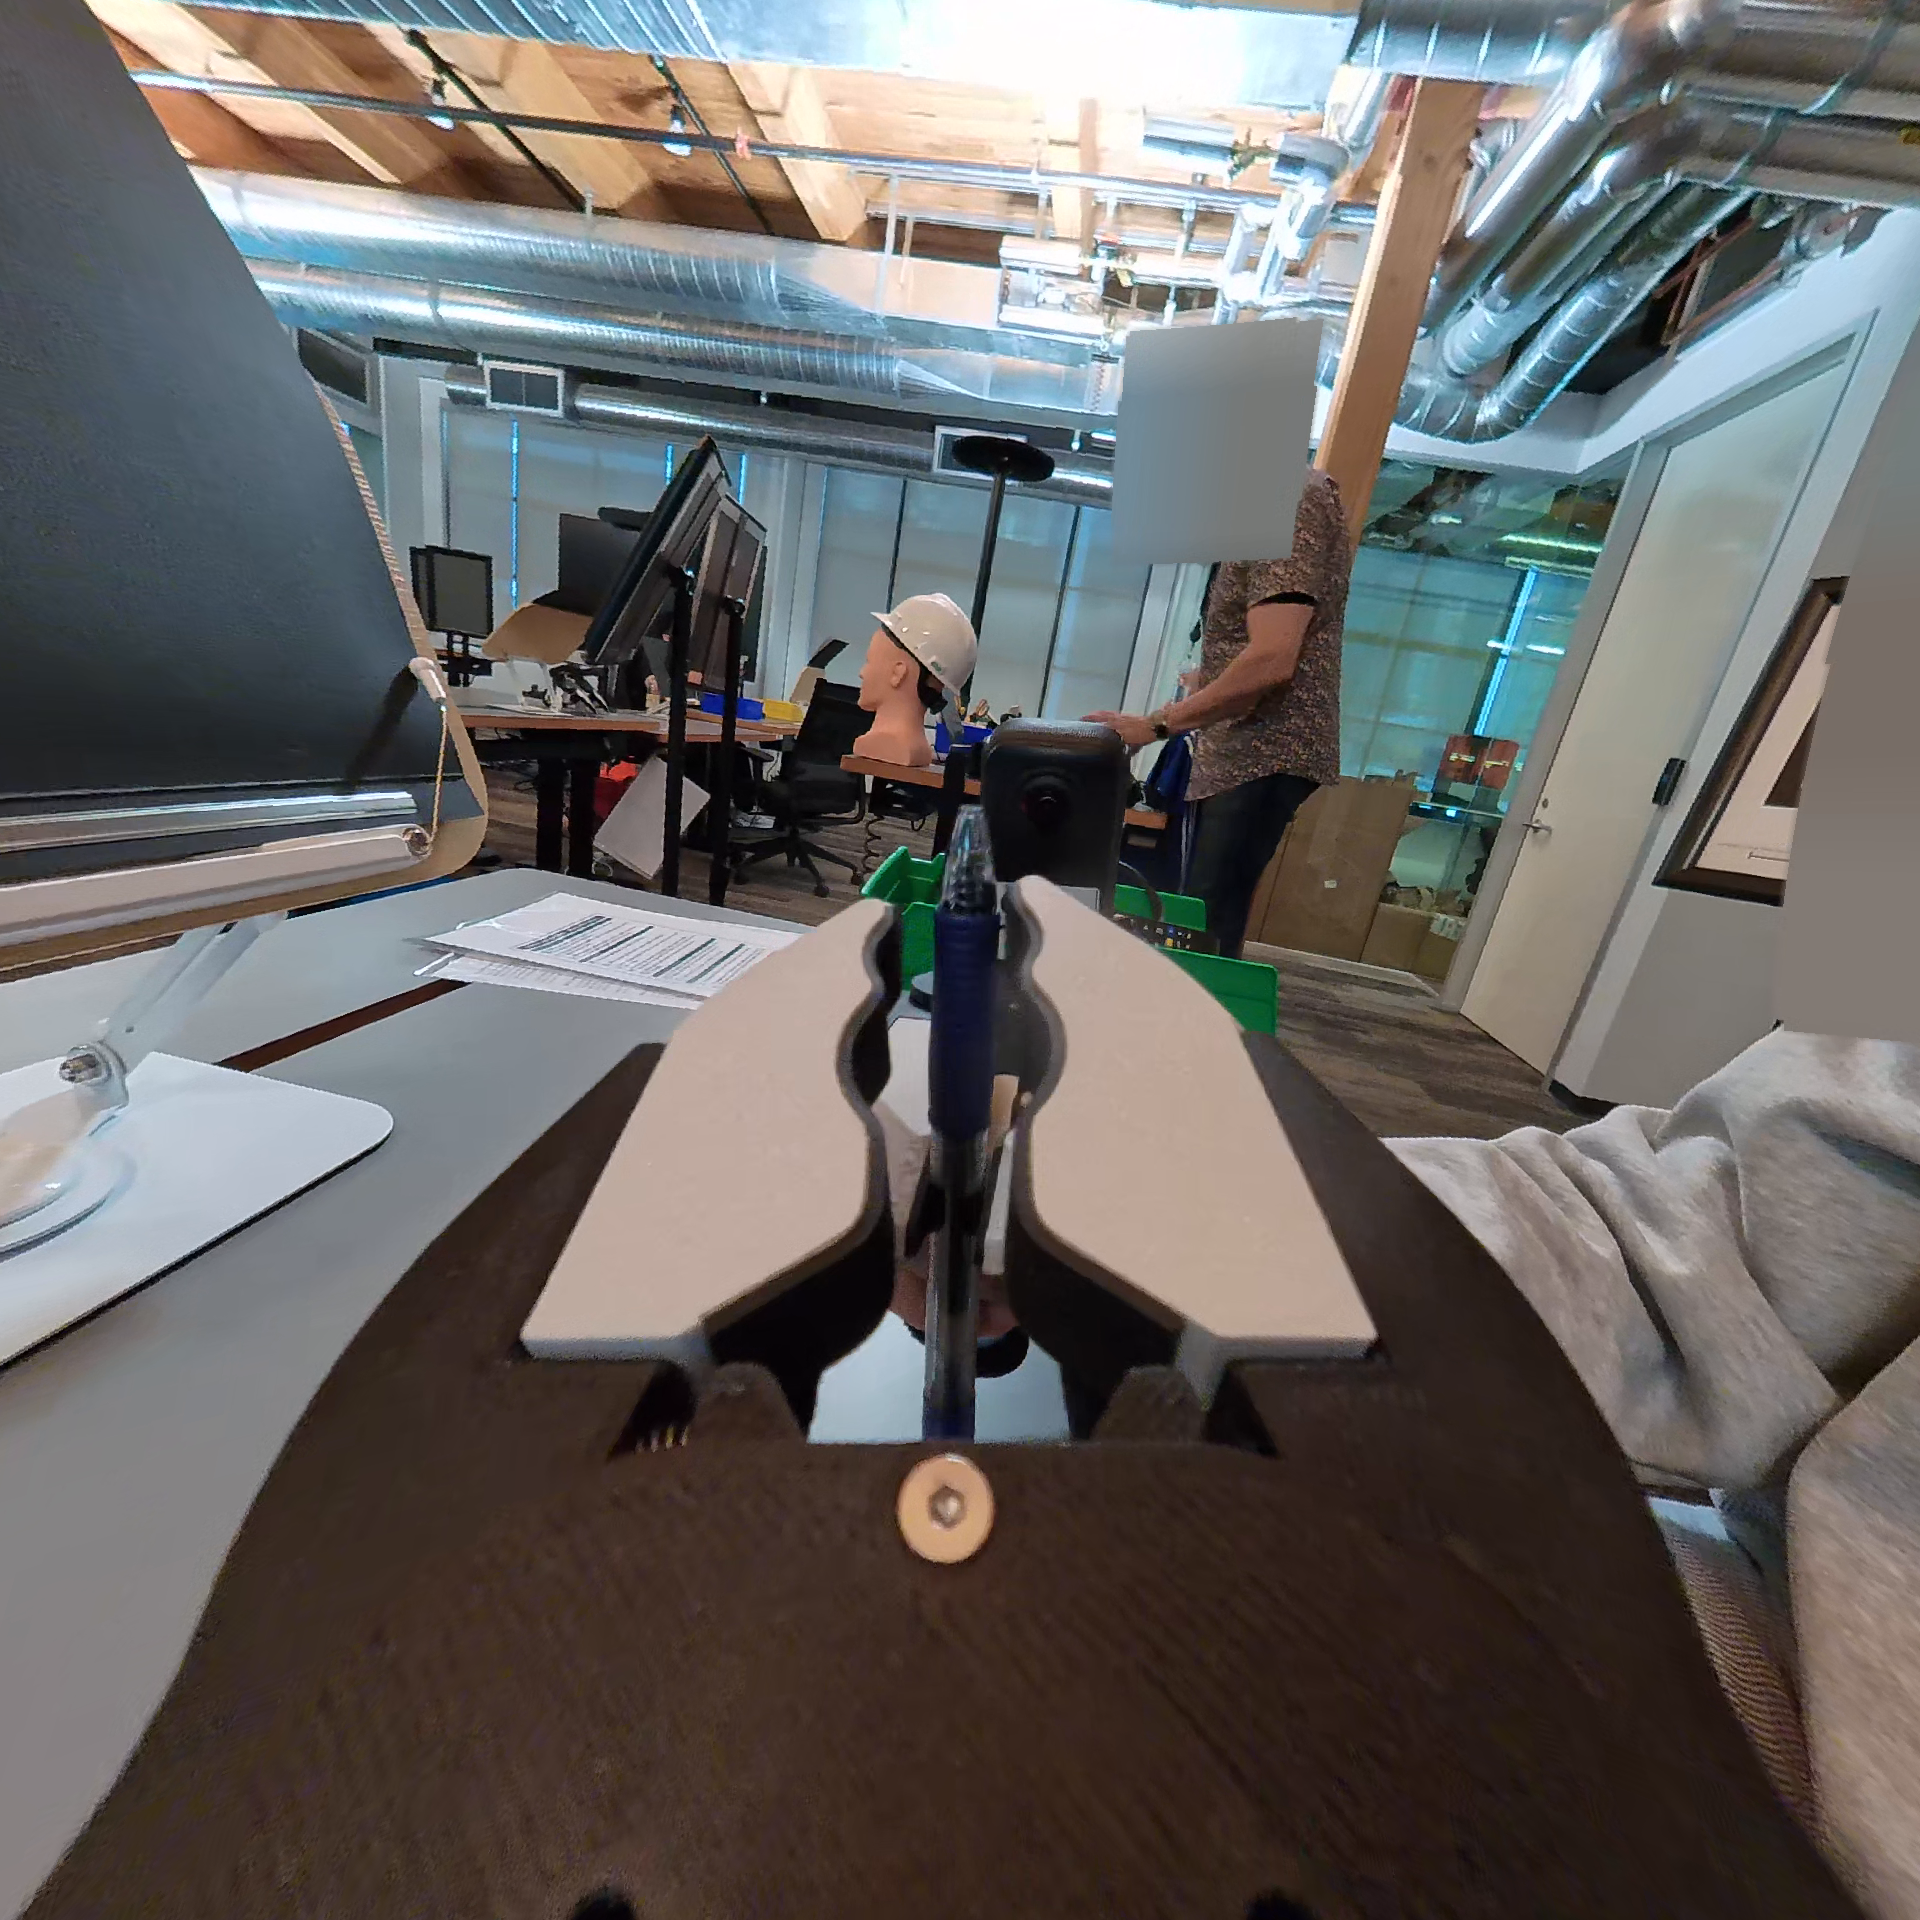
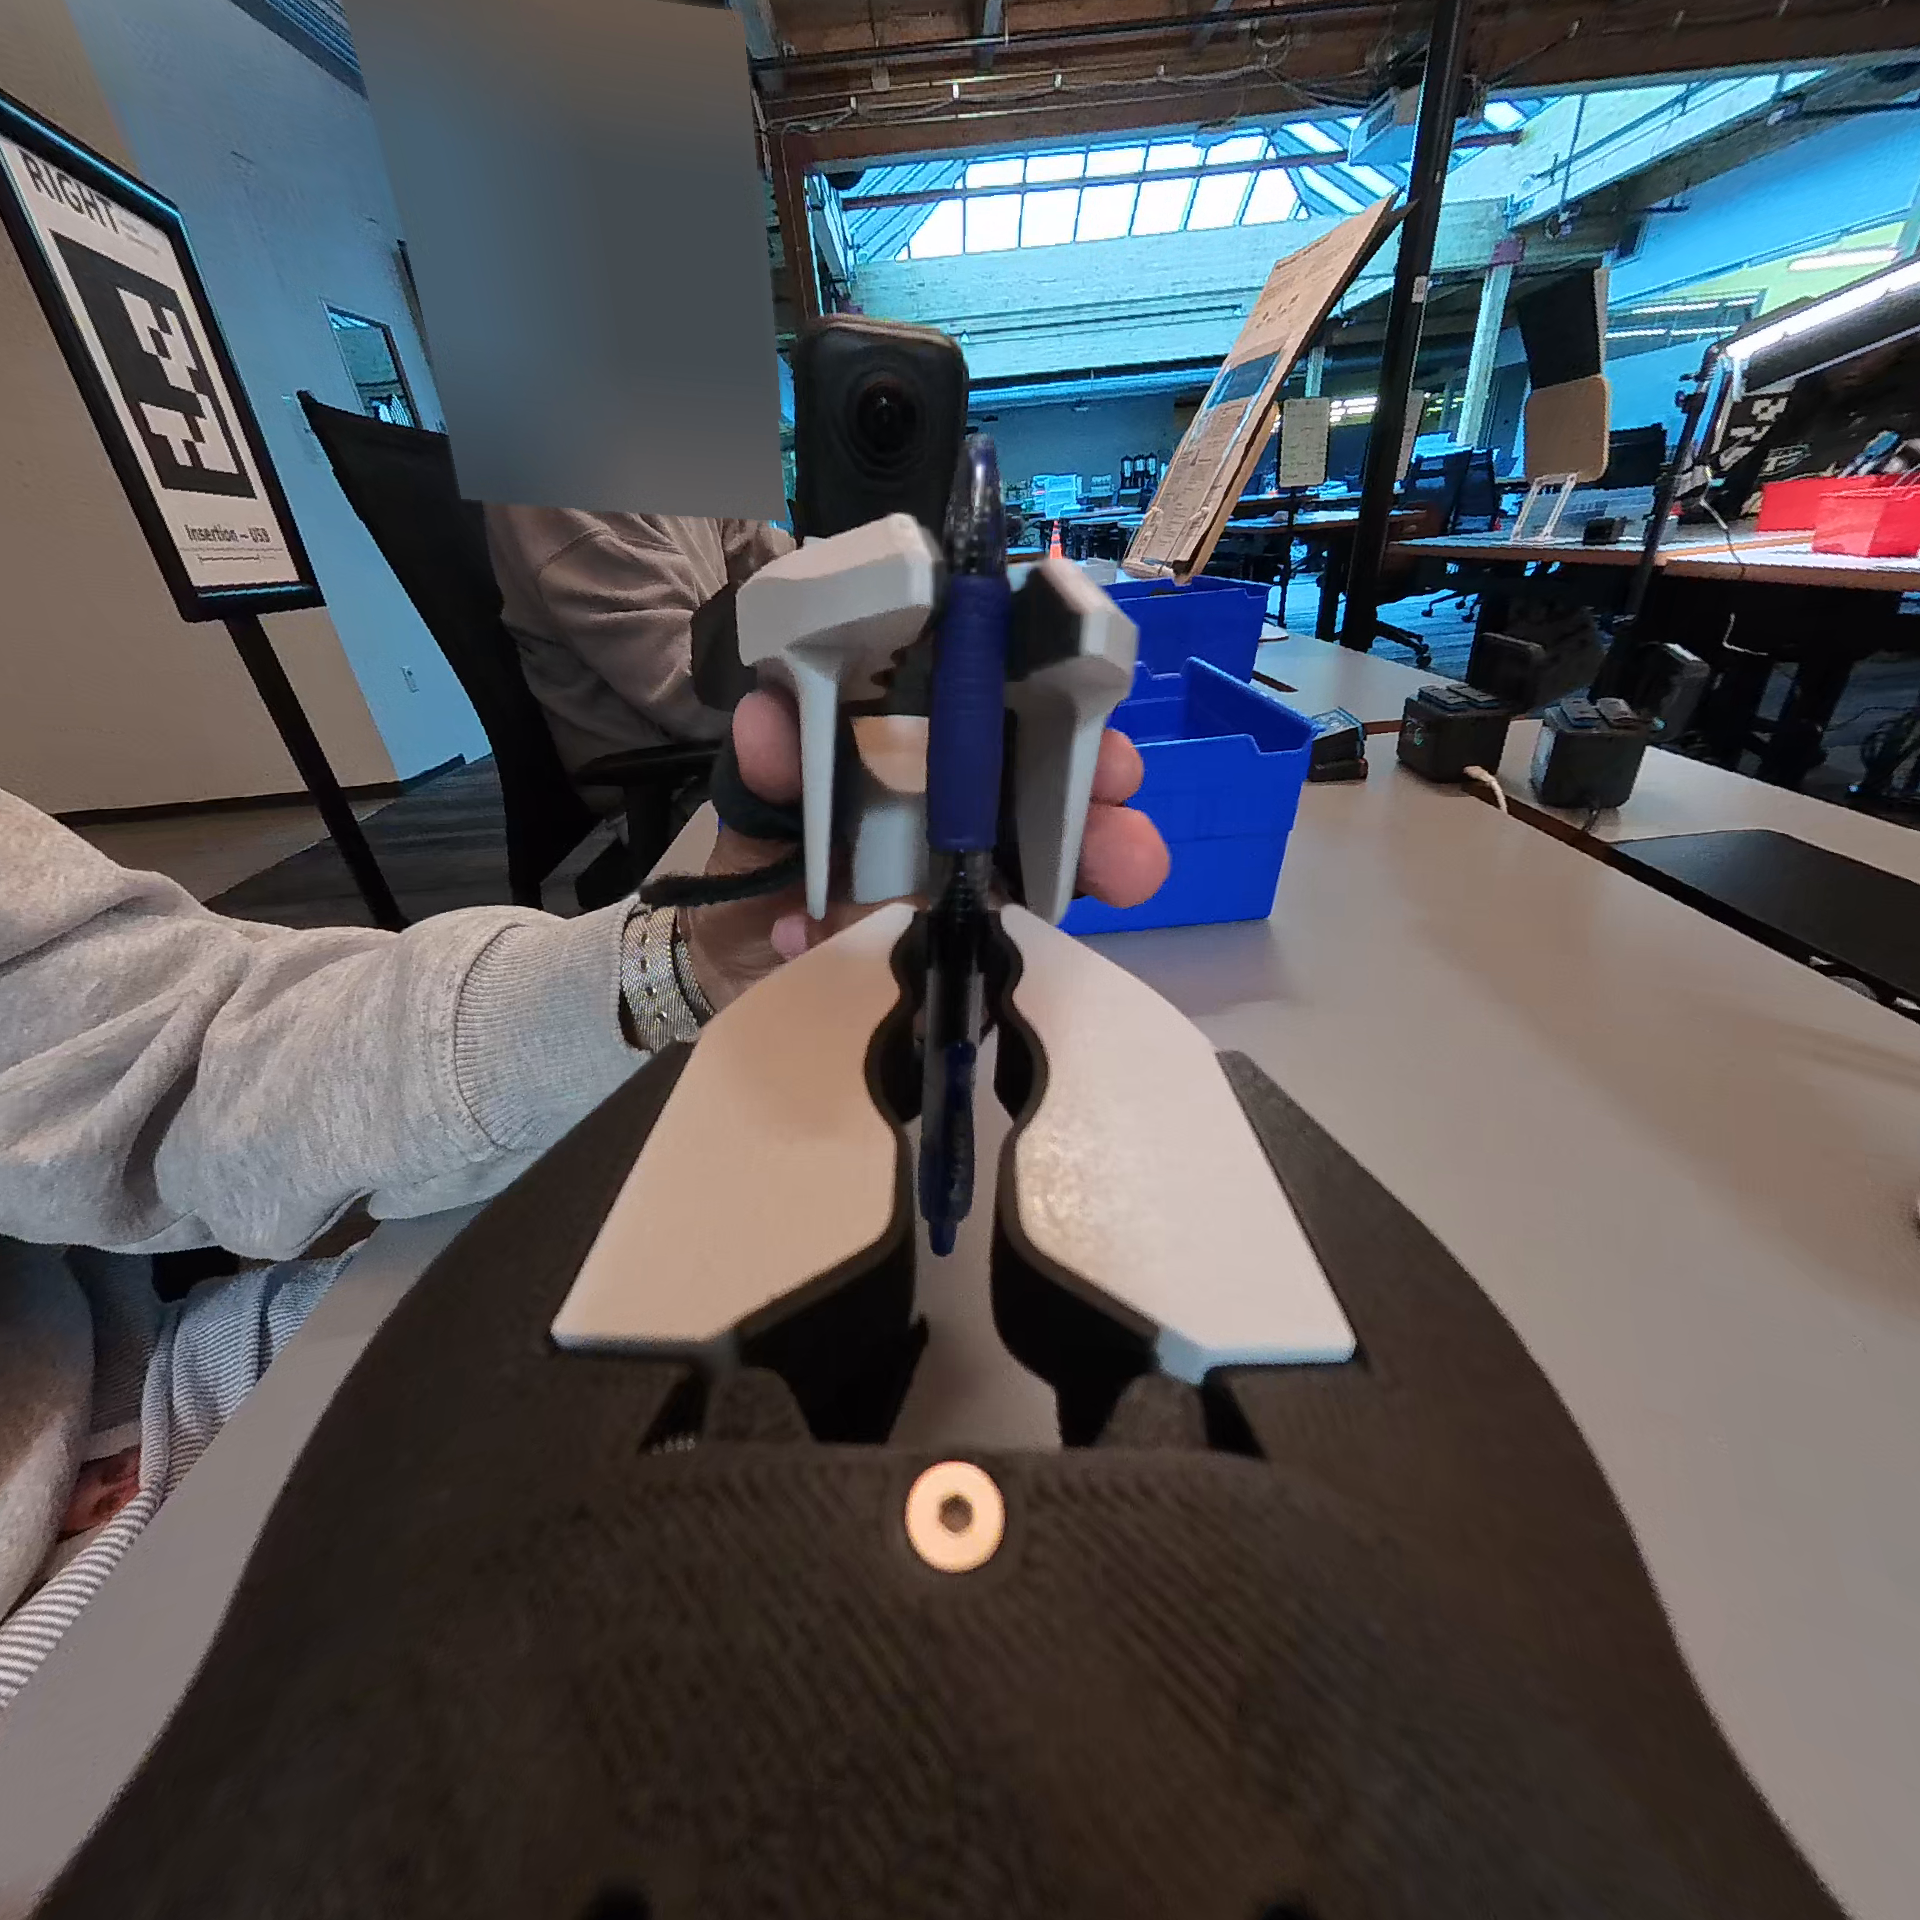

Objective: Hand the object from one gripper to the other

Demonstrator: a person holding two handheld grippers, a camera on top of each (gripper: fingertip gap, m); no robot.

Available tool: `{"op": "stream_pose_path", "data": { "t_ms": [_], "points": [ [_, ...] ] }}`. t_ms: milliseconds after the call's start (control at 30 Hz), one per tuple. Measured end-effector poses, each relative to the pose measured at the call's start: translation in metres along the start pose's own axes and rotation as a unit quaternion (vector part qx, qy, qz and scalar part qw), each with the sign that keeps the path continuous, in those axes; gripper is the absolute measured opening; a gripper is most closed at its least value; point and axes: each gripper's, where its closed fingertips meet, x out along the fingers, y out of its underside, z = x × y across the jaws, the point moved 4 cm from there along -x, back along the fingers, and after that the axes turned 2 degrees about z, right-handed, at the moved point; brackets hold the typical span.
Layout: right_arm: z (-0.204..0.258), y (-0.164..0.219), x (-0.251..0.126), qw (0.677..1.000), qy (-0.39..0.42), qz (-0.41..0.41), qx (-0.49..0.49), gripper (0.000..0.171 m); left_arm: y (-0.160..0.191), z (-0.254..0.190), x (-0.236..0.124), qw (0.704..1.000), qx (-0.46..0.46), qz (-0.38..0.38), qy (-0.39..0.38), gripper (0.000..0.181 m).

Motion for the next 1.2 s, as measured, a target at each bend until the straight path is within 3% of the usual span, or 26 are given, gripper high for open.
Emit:
{"op": "stream_pose_path", "data": {
  "t_ms": [133, 200, 667, 867, 1200],
  "points": [
    [-0.002, -0.007, -0.007, 1.0, 0.006, -0.025, 0.005, 0.01, -0.001, 0.001, -0.001, 1.0, -0.006, -0.007, -0.001, 0.045],
    [-0.005, -0.012, -0.013, 0.999, 0.013, -0.039, 0.008, 0.01, -0.002, 0.001, -0.001, 1.0, -0.01, -0.009, 0.001, 0.049],
    [-0.011, -0.035, -0.045, 0.997, 0.04, -0.068, 0.013, 0.01, 0.055, 0.0, 0.023, 0.985, -0.027, 0.17, 0.02, 0.04],
    [-0.006, -0.039, -0.043, 0.997, 0.039, -0.068, 0.003, 0.01, 0.057, -0.002, 0.027, 0.985, -0.023, 0.17, 0.02, 0.014],
    [-0.002, -0.038, -0.039, 0.998, 0.026, -0.061, 0.002, 0.01, 0.062, -0.007, 0.03, 0.982, -0.005, 0.187, 0.031, 0.01]
  ]
}}
